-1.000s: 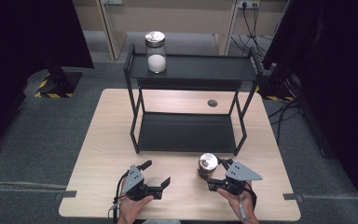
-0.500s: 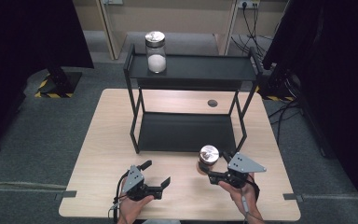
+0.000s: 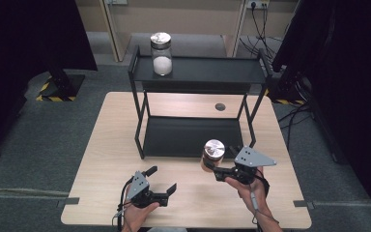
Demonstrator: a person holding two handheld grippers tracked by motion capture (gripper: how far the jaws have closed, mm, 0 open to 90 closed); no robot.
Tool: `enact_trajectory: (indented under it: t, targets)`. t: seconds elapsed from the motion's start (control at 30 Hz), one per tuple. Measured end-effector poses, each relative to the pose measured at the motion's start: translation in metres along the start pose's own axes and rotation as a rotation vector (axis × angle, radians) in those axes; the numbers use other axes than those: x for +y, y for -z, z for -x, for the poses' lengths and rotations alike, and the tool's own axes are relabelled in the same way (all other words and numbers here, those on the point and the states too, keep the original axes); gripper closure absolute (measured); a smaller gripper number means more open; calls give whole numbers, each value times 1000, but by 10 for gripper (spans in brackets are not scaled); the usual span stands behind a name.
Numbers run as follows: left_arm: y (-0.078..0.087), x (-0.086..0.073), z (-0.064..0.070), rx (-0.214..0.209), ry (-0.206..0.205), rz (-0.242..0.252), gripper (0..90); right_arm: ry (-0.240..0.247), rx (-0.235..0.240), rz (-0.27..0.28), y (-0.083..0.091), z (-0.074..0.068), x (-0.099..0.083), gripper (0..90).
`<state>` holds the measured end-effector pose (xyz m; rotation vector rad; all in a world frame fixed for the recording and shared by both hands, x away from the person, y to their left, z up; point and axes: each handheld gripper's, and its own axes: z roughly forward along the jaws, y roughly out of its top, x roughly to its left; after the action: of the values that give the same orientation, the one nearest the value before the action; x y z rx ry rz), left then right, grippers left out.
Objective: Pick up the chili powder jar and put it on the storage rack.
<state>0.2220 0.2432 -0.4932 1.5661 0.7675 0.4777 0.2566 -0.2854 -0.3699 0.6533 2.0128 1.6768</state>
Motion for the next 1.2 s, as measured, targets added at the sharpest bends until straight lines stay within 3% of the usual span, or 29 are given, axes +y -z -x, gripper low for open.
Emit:
enact_trajectory:
  t: [0.37, 1.2]
  targets:
    - [0, 0, 0, -1, -4, -1, 3, -7, 38, 7, -5, 7, 28, 310]
    - [1, 0, 0, 2, -5, 0, 3, 21, 71, 6, -31, 24, 107, 310]
